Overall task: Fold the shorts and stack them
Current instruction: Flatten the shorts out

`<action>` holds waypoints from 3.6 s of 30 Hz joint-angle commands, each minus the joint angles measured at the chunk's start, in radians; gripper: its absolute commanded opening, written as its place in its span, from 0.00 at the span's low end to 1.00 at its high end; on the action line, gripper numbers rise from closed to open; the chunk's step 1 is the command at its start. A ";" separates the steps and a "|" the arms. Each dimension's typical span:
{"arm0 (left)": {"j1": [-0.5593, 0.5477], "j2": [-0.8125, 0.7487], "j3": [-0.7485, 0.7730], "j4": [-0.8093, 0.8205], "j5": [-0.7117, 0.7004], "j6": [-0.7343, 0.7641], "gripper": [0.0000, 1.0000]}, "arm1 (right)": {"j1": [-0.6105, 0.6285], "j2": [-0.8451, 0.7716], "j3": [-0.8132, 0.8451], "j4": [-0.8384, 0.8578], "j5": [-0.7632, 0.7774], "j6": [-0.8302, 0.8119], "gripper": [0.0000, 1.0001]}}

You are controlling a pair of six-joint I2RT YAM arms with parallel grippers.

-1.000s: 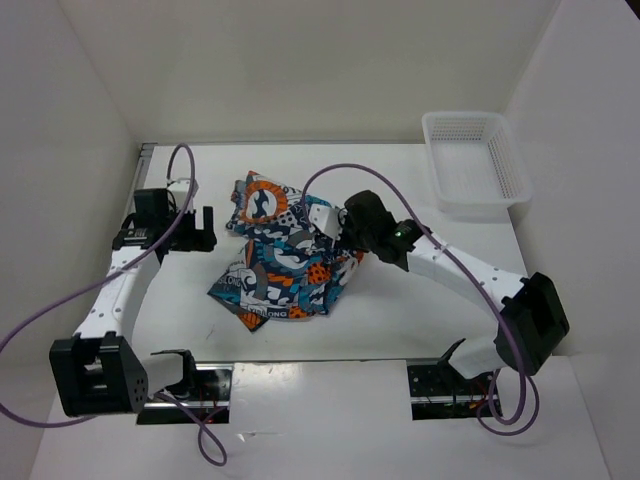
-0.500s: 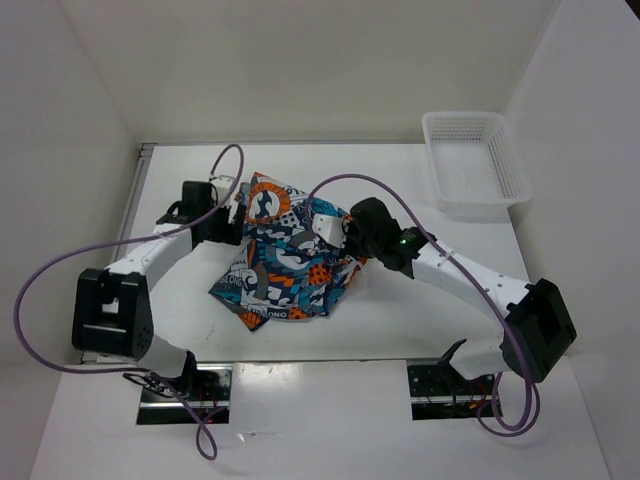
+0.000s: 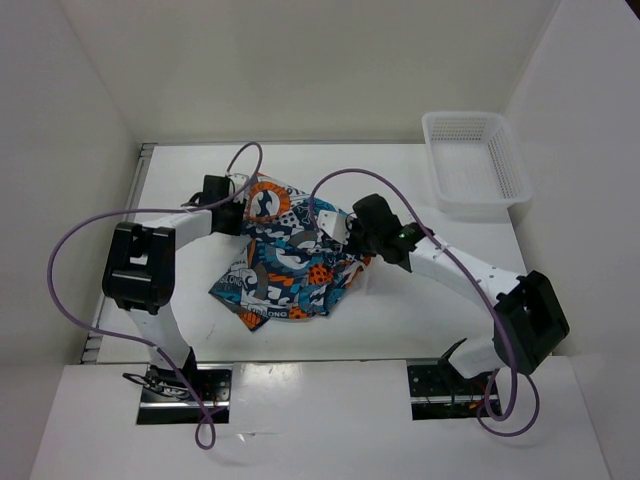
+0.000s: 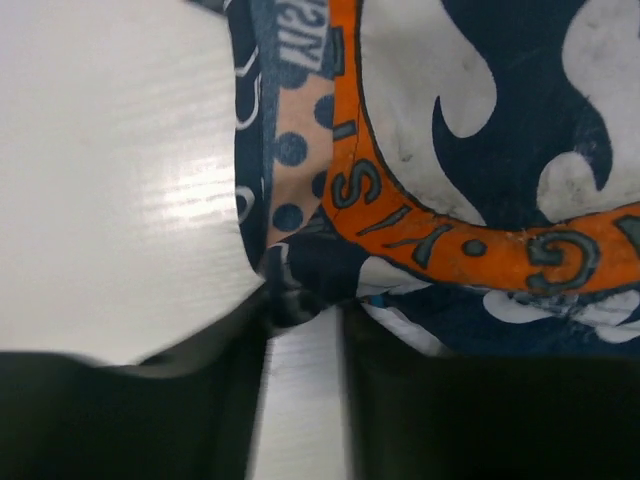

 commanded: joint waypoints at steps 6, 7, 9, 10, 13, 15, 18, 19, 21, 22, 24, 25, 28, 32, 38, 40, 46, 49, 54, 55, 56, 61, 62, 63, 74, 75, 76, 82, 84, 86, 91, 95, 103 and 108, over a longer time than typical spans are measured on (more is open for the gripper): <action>0.003 0.003 0.149 0.085 -0.025 0.010 0.00 | -0.080 0.093 0.157 0.140 0.033 0.078 0.00; 0.003 0.003 0.190 0.085 -0.035 0.010 0.00 | -0.091 0.114 0.194 0.197 0.050 0.087 0.00; 0.003 0.003 0.363 0.071 -0.074 0.010 0.00 | -0.137 0.204 0.347 0.293 0.117 0.108 0.00; 0.012 0.015 0.437 0.071 -0.096 0.010 0.00 | -0.155 0.247 0.510 0.306 0.137 0.120 0.00; 0.049 0.070 0.825 0.010 -0.156 0.010 0.00 | -0.232 0.465 1.007 0.209 0.194 0.234 0.00; 0.089 0.143 1.076 -0.156 -0.156 0.010 0.00 | -0.274 0.644 1.306 0.086 0.181 0.303 0.00; 0.121 0.318 1.791 -0.472 -0.105 0.010 0.00 | -0.283 0.810 1.914 -0.182 0.130 0.343 0.00; 0.134 0.355 1.923 -0.590 -0.105 0.010 0.00 | -0.283 0.846 2.020 -0.232 0.119 0.343 0.00; 0.134 0.362 2.003 -0.627 -0.140 0.010 0.00 | -0.258 0.846 2.081 -0.281 0.140 0.343 0.00; 0.134 0.292 1.948 -0.636 -0.130 0.010 0.00 | -0.258 0.819 2.046 -0.296 0.122 0.343 0.00; 0.152 0.239 1.866 -0.669 -0.058 0.010 0.00 | -0.258 0.774 2.001 -0.361 0.019 0.366 0.00; 0.152 0.204 1.848 -0.730 -0.038 0.010 0.00 | -0.258 0.765 1.992 -0.437 -0.012 0.366 0.00; 0.161 0.155 1.809 -0.836 0.045 0.010 0.00 | -0.249 0.736 1.992 -0.580 -0.124 0.419 0.00; 0.171 0.099 1.785 -0.915 0.149 0.010 0.00 | -0.194 0.714 2.093 -0.738 -0.172 0.463 0.00; 0.160 -0.086 1.595 -0.898 0.208 0.010 0.00 | -0.002 0.654 2.148 -0.921 -0.148 0.508 0.00; 0.134 -0.227 1.362 -0.828 0.220 0.010 0.00 | 0.082 0.604 2.103 -0.942 -0.105 0.551 0.00; 0.134 -0.445 1.034 -0.814 0.223 0.010 0.00 | 0.164 0.425 1.853 -0.942 0.010 0.533 0.00; 0.134 -0.566 0.771 -0.779 0.211 0.010 0.00 | 0.164 0.231 1.393 -0.942 -0.007 0.524 0.00; 0.134 -0.680 0.467 -0.690 0.156 0.010 0.00 | 0.164 -0.150 0.735 -0.734 0.090 0.418 0.00; 0.134 -0.680 0.438 -0.680 0.155 0.010 0.00 | 0.164 -0.265 0.582 -0.608 0.125 0.332 0.00; 0.134 -0.680 0.438 -0.670 0.145 0.010 0.00 | 0.164 -0.306 0.518 -0.538 0.145 0.288 0.00; 0.125 -0.642 0.384 -0.576 0.051 0.010 0.00 | 0.038 -0.300 0.325 -0.187 0.094 0.251 0.00; 0.125 -0.607 0.384 -0.553 0.037 0.010 0.00 | 0.007 -0.274 0.312 -0.112 0.067 0.269 0.00; 0.125 -0.588 0.375 -0.541 0.028 0.010 0.00 | -0.017 -0.245 0.312 -0.075 0.052 0.292 0.00; 0.161 -0.243 0.942 -0.442 -0.067 0.010 0.00 | -0.220 0.205 0.737 0.291 0.149 0.821 0.00; 0.161 -0.243 0.955 -0.442 -0.096 0.010 0.00 | -0.220 0.196 0.748 0.262 0.092 0.822 0.00; 0.161 -0.243 0.917 -0.442 -0.117 0.010 0.00 | -0.220 0.180 0.716 0.240 0.078 0.822 0.00; 0.174 -0.362 0.539 -0.430 0.002 0.010 0.00 | -0.220 0.065 0.360 0.245 -0.069 0.621 0.00; 0.174 -0.363 0.487 -0.400 -0.021 0.010 0.00 | -0.220 0.080 0.343 0.309 -0.053 0.593 0.00; 0.174 -0.304 0.529 -0.381 -0.067 0.010 0.00 | -0.220 0.146 0.407 0.386 0.010 0.562 0.00; 0.174 -0.145 1.085 -0.357 -0.226 0.010 0.00 | -0.220 0.336 0.862 0.489 0.260 0.523 0.00; 0.174 -0.114 1.336 -0.366 -0.242 0.010 0.00 | -0.220 0.587 1.542 0.255 0.239 0.539 0.00; 0.174 -0.293 1.038 -0.424 -0.176 0.010 0.00 | -0.173 0.843 2.128 -0.390 0.173 0.711 0.00; 0.174 -0.434 0.860 -0.424 -0.214 0.010 0.00 | -0.079 0.831 2.144 -0.605 0.078 0.769 0.00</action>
